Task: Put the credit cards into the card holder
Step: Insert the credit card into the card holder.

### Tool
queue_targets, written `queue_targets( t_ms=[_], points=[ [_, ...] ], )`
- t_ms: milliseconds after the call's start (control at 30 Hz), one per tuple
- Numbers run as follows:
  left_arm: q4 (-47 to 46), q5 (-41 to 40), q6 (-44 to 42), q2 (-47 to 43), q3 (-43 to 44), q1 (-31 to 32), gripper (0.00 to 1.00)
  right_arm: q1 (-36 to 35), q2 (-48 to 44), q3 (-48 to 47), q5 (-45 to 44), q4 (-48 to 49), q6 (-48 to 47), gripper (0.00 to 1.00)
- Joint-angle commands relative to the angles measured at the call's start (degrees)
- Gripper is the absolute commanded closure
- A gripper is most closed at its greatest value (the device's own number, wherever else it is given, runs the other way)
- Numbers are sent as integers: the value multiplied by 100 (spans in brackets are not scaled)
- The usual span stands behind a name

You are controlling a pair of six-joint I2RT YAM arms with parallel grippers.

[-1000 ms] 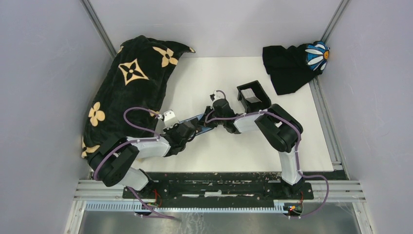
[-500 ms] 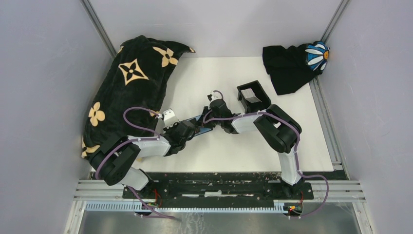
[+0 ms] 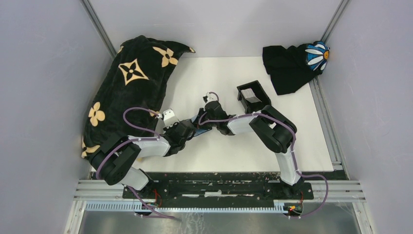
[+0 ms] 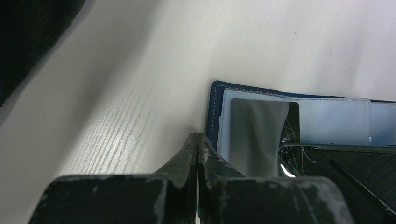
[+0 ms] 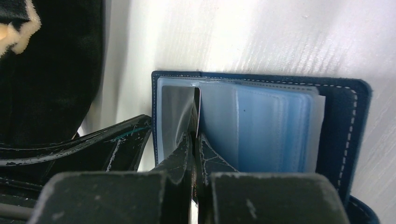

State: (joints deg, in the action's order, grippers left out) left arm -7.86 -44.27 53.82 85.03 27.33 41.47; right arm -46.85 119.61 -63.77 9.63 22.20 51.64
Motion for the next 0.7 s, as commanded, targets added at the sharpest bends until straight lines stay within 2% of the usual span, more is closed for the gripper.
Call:
queue_targets(
  t_ms=[0, 67, 167, 267, 467, 667],
  points=[
    [-426, 1061, 16, 223, -24, 80, 97, -324, 445, 43, 7, -1089, -193, 99],
    [-419, 1054, 6, 234, -6, 79, 97, -331, 436, 4, -2, -1209, -283, 93],
    [-401, 1000, 34, 191, -34, 79, 97, -338, 290, 4, -172, -1429, -448, 79],
    [-348, 936, 37, 143, -43, 80, 97, -330, 93, 77, -385, -1536, -585, 70],
    [-305, 882, 53, 101, -64, 79, 97, -334, -370, 154, -824, -1778, -906, 63],
    [-304, 872, 70, 99, -63, 78, 97, -325, -649, 292, -1017, -1685, -975, 61]
  ],
)
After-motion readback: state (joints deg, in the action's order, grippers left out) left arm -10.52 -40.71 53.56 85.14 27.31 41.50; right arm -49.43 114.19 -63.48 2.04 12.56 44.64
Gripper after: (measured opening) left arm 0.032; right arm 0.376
